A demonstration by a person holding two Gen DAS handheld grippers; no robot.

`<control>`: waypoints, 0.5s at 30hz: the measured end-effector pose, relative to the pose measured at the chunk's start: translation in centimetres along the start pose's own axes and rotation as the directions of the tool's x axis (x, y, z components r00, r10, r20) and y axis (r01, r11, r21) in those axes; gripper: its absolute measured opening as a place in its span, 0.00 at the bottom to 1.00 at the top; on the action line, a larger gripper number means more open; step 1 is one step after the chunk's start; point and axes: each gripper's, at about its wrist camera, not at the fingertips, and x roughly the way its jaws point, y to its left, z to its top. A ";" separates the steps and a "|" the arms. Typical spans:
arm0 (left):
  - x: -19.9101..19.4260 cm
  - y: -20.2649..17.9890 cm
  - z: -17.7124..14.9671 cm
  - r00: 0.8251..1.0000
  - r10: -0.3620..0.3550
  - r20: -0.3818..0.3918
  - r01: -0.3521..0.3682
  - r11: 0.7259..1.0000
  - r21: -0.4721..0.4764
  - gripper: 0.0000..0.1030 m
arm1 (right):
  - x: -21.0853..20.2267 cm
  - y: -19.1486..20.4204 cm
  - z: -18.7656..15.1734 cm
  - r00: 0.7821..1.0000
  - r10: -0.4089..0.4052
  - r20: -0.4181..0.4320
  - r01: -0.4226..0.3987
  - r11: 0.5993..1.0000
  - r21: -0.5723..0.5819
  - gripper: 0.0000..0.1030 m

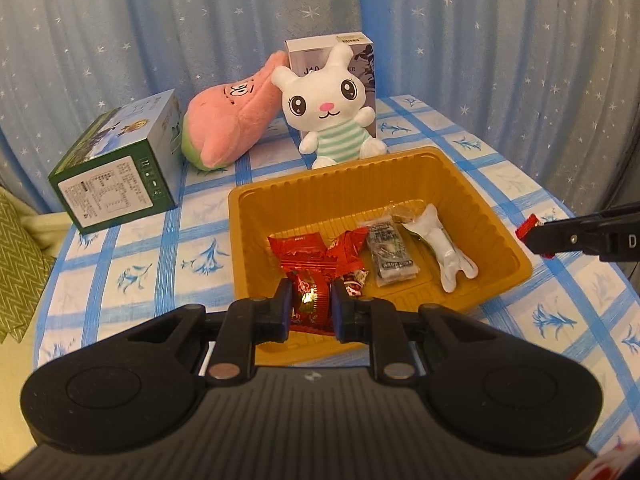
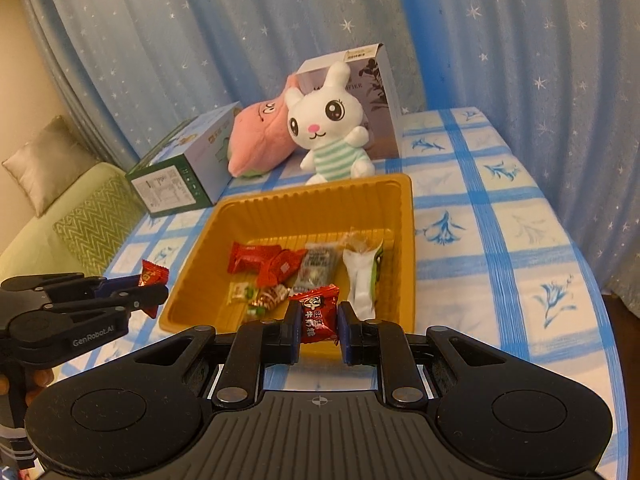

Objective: Organize snacks
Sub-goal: 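Lower the left gripper into the tray and open it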

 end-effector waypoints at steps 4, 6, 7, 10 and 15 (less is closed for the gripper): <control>1.3 0.1 0.4 1.000 -0.009 -0.017 0.009 1.000 0.011 0.18 | 0.8 0.1 0.7 1.000 -0.009 0.002 0.009 1.000 -0.002 0.18; 2.0 0.2 0.5 1.000 -0.013 -0.028 0.013 1.000 0.012 0.18 | 1.1 0.1 0.9 1.000 -0.014 0.005 0.014 1.000 -0.005 0.18; 2.4 0.3 0.6 0.999 -0.013 -0.034 0.014 1.000 0.014 0.18 | 1.3 0.1 1.1 1.000 -0.017 0.004 0.017 1.000 -0.006 0.18; 3.4 0.5 0.7 0.998 -0.020 -0.051 0.020 1.000 0.014 0.18 | 1.7 0.1 1.4 1.000 -0.024 0.004 0.024 1.000 -0.004 0.18; 5.0 0.6 0.6 0.996 -0.031 -0.080 0.032 0.999 0.017 0.18 | 2.3 -0.1 1.8 0.999 -0.038 -0.001 0.038 0.999 -0.001 0.18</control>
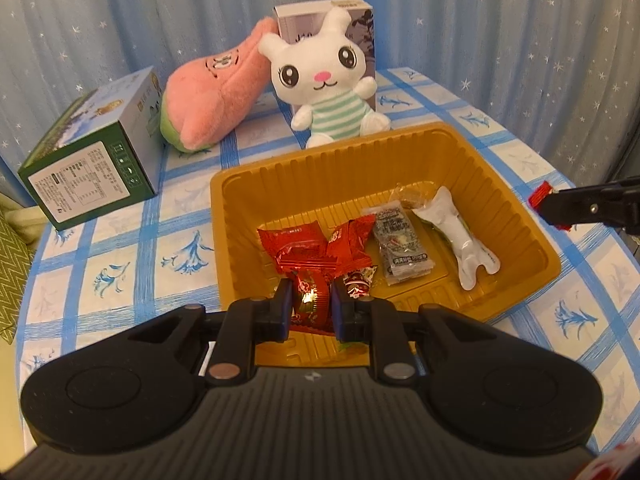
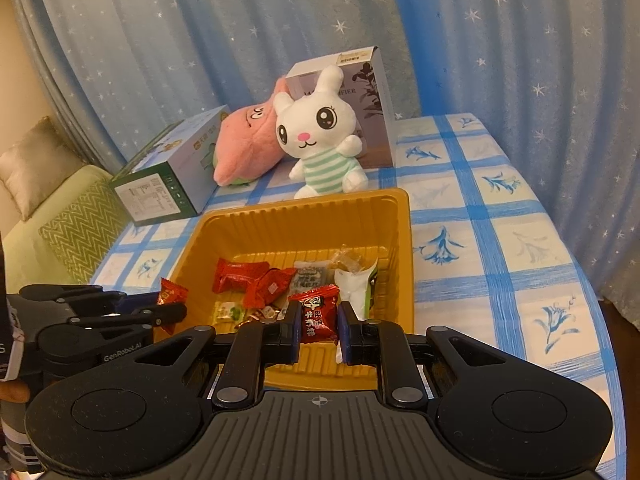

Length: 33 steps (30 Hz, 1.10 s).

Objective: Organize snacks
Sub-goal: 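Lower the left gripper into the tray and open it, then lower the right gripper into the tray and open it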

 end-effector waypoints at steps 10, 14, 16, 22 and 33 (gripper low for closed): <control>2.7 0.4 -0.2 0.997 -0.027 -0.069 0.026 1.000 -0.006 0.19 | 0.8 -0.2 0.1 1.000 -0.022 -0.014 0.022 1.000 0.011 0.18; 3.2 0.5 -0.3 0.996 -0.034 -0.086 0.033 0.999 -0.004 0.19 | 0.9 -0.5 0.1 0.999 -0.030 -0.015 0.031 0.999 0.020 0.18; 3.2 0.5 -0.4 0.996 -0.039 -0.083 0.040 0.999 0.000 0.19 | 0.9 -0.6 0.1 0.999 -0.033 -0.015 0.033 0.999 0.024 0.18; 2.8 0.8 -0.4 0.996 -0.049 -0.080 0.048 0.999 -0.008 0.19 | 1.3 -0.6 0.3 0.999 -0.038 -0.017 0.039 0.999 0.029 0.18; 1.2 0.9 0.2 0.995 -0.074 -0.063 0.070 0.996 -0.054 0.19 | 3.5 -0.5 0.2 0.998 -0.028 -0.055 0.031 0.998 0.048 0.18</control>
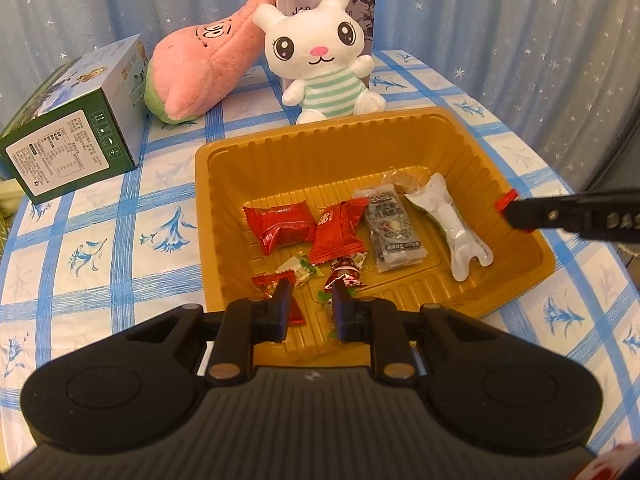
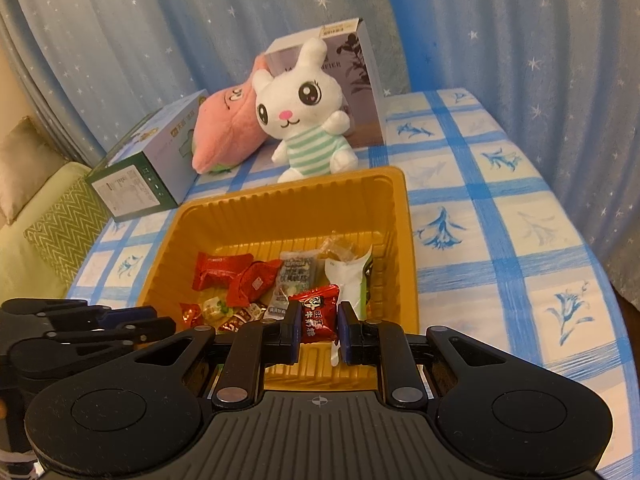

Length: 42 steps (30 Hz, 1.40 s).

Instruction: Organize snacks

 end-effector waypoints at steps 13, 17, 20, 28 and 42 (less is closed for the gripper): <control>0.0 0.0 0.2 1.000 0.013 0.001 -0.012 1.000 -0.022 0.21 | 3.0 0.5 0.1 1.000 -0.016 -0.027 0.016 1.000 -0.017 0.19; -0.2 0.2 0.0 1.000 0.018 0.005 -0.018 1.000 -0.023 0.26 | 3.3 0.7 0.2 1.000 0.009 -0.022 -0.009 1.000 -0.007 0.19; -0.5 0.3 -0.2 1.000 0.021 0.006 -0.021 0.999 -0.029 0.27 | 3.3 0.9 0.3 1.000 0.007 -0.018 -0.007 1.000 0.012 0.19; -1.9 0.6 -1.0 1.000 0.024 0.018 -0.023 0.998 -0.061 0.30 | 1.6 1.0 0.3 1.000 0.023 0.014 -0.023 0.999 0.033 0.43; -8.0 -0.9 -3.5 0.998 0.041 0.040 -0.037 0.993 -0.115 0.47 | -5.2 1.9 -2.7 0.999 -0.006 0.047 0.005 1.000 0.014 0.76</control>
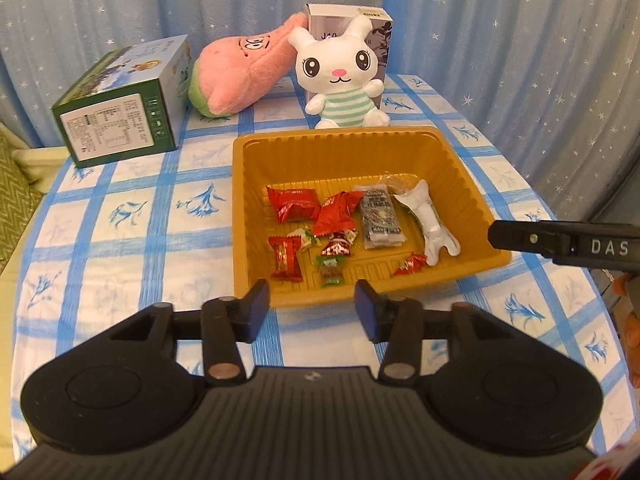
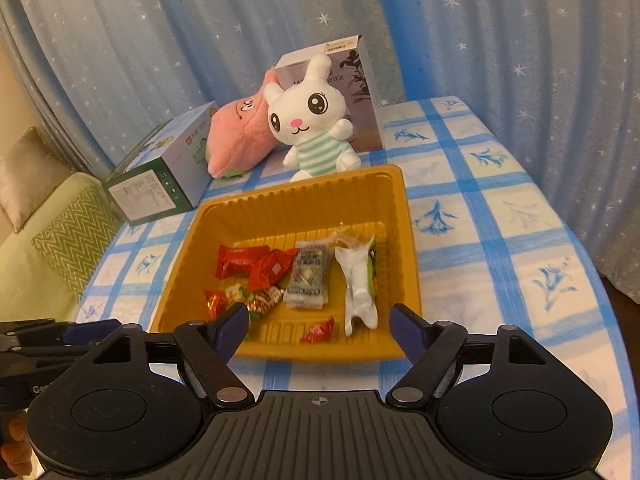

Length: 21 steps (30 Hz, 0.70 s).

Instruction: Organize snacks

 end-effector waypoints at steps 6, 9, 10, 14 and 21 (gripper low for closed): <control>-3.5 -1.6 -2.1 1.000 0.009 0.015 -0.008 1.000 -0.020 0.49 | -3.0 0.2 -2.0 0.999 -0.018 -0.042 0.018 1.000 -0.013 0.77; -5.3 -2.8 -3.5 1.000 0.009 0.022 -0.009 1.000 -0.026 0.49 | -4.5 0.2 -3.1 0.997 -0.016 -0.071 0.013 0.999 -0.039 0.77; -5.8 -3.2 -3.9 1.000 0.010 0.023 -0.009 1.000 -0.028 0.49 | -5.0 0.3 -3.5 0.997 -0.019 -0.080 0.015 0.998 -0.053 0.77; -7.7 -4.9 -5.5 0.999 0.021 0.027 -0.020 0.999 -0.035 0.56 | -7.1 0.4 -5.1 0.994 -0.027 -0.102 0.019 0.996 -0.085 0.77; -10.3 -7.6 -8.0 0.999 0.033 0.019 -0.032 0.998 -0.047 0.57 | -10.6 -0.1 -7.6 0.991 -0.019 -0.134 0.005 0.994 -0.106 0.77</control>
